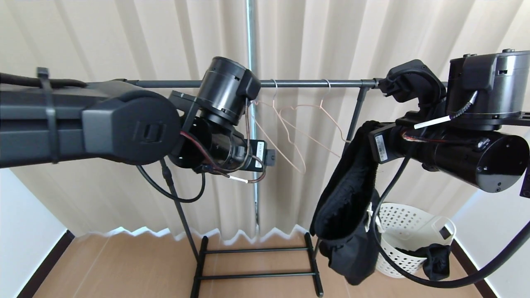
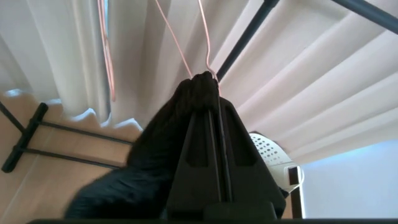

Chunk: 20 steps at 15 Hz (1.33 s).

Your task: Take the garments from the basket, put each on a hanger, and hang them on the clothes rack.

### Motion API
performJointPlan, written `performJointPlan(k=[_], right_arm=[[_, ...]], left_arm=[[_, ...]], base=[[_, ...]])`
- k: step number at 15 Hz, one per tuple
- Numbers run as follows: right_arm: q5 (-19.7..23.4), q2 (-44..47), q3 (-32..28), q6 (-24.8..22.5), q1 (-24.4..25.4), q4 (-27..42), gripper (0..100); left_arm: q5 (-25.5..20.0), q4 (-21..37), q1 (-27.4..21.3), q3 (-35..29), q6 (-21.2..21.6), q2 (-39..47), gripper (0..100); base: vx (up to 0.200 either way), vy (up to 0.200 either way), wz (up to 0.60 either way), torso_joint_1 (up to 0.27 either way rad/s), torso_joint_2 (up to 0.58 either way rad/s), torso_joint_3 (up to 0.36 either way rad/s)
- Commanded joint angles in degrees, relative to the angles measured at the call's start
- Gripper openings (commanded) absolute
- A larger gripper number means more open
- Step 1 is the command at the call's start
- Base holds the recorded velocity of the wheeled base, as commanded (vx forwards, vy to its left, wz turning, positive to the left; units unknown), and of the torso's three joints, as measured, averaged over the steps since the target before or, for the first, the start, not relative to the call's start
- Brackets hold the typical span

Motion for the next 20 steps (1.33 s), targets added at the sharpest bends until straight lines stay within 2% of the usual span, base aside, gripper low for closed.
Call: performJointPlan(k=[1, 6, 9, 10, 14, 16, 20], right_arm=[[0.06, -0.29, 0.14, -0.41, -0.62, -0.01, 0], [0.06, 0.15, 0.14, -0.5, -0.98, -0.01, 0], [0.06, 0.15, 0.14, -0.5, -0.98, -0.01, 0], [0.06, 0.15, 0.23, -0.5, -0.98, -0.01, 0], [0.06, 0.15, 0.14, -0.5, -0.98, -0.01, 0], [0.06, 0.06, 0.31, -0.5, -1.06, -0.01, 0], [0.06, 0.15, 0.31, -0.5, -0.98, -0.01, 0]], left_arm=[[2.59, -0.58, 0.47, -3.1, -0.62, 6.6, 100], [2.76, -0.58, 0.03, -2.92, -0.54, 6.86, 100], [2.85, -0.58, -1.29, -2.66, -1.24, 6.51, 100], [2.85, -0.58, -1.47, -2.75, -1.5, 6.24, 100], [2.85, -0.76, -1.9, -3.01, -1.59, 6.07, 100], [2.85, -2.78, -1.73, -2.66, -1.94, 6.24, 100], [3.2, -5.15, -1.55, -2.83, -2.12, 7.21, 100]], base=[[0.0, 0.0, 0.0, 0.0, 0.0, 0.0], [0.0, 0.0, 0.0, 0.0, 0.0, 0.0], [0.0, -0.2, 0.0, 0.004, 0.0, -0.001], [0.2, -0.2, 0.0, 0.007, 0.0, -0.002], [0.2, 0.0, 0.0, 0.001, 0.0, 0.001], [0.2, 0.0, 0.0, 0.012, 0.0, 0.002], [0.0, 0.0, 0.0, 0.0, 0.0, 0.0]])
